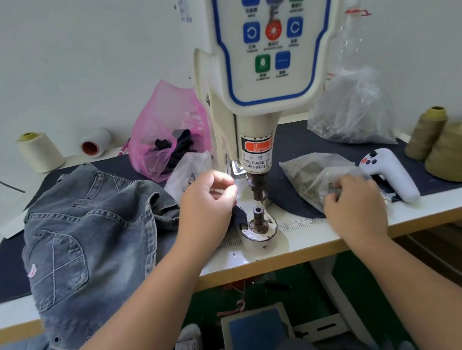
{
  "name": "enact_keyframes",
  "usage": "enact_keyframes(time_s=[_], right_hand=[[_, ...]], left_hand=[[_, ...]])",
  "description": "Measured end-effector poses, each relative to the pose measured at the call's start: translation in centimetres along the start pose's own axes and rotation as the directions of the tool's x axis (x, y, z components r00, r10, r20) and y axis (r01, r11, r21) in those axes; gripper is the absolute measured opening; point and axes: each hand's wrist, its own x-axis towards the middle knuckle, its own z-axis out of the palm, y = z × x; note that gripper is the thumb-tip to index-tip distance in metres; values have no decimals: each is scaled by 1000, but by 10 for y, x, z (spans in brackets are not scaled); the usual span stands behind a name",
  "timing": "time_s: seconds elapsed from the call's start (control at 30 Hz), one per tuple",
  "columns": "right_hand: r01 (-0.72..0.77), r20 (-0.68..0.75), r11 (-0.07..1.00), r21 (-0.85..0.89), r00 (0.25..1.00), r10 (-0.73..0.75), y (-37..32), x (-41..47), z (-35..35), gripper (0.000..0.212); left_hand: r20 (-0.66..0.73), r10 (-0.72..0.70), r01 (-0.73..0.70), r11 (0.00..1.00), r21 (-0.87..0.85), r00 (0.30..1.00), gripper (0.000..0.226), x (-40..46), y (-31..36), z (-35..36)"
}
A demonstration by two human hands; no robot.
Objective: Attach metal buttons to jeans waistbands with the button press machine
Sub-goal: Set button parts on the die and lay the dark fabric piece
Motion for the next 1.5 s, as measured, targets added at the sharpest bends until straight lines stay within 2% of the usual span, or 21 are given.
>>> enact_keyframes(time_s=[0.13,0.23,0.4,0.6,0.77,1.07,1.5], right_hand=[[-3,19,1000,3,1000,3,-2,-1,-1,11],[-5,21,1000,8,1000,5,-2,-1,-2,10],[-18,18,1000,22,1000,18,-2,-1,-1,9],[-19,3,999,28,1000,19,-1,0,0,8],[-21,2,1000,21,1000,21,0,0,1,6],[-19,-10,999,31,1000,19,0,0,1,6],[-29,-4,999,31,1000,29,-1,-1,-1,9]], left_hand=[[41,-34,40,989,-143,999,14,-14,-6,1],[76,-22,29,995,-97,997,14,-22,-8,5],[51,-35,39,996,-80,998,16,-22,-7,7],[98,2,11,991,-133,995,16,-23,-5,10],[84,9,6,986,-167,996,16,-23,-6,14],[155,25,24,952,-306,988,34,-27,-1,13],[159,48,4,951,-309,986,39,-31,-5,9]])
